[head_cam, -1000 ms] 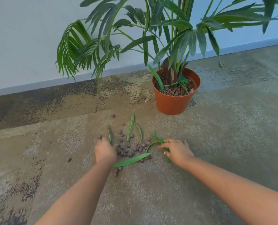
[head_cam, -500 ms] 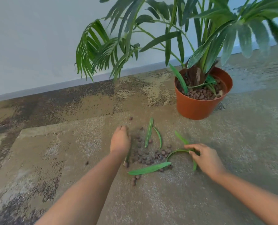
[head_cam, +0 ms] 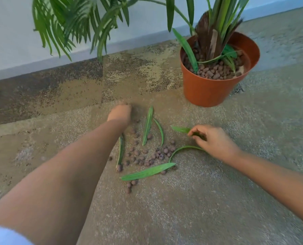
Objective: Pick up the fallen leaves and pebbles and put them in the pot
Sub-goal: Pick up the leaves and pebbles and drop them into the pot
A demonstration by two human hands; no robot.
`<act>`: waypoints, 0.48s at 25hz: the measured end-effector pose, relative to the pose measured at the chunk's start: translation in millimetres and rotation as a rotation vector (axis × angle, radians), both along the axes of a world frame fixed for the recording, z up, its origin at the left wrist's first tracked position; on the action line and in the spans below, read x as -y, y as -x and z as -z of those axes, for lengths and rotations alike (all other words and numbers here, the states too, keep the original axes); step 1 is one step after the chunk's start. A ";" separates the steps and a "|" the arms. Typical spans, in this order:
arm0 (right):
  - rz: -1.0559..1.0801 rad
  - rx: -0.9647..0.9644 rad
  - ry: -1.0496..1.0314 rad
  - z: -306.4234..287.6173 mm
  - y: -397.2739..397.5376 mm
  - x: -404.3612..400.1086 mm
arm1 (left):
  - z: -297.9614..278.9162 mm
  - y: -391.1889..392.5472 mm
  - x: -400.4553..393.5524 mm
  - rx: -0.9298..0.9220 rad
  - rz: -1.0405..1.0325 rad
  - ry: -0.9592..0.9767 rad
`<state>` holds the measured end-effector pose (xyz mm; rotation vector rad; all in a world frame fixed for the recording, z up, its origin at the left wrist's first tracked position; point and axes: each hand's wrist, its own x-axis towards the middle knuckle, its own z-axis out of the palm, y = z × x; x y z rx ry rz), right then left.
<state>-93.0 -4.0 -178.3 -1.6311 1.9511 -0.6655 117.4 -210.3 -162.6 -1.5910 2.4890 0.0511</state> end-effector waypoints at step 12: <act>0.521 1.318 -0.184 -4.3 -28.8 19.6 | -0.1 72.0 -143.5 -0.972 -0.119 -0.205</act>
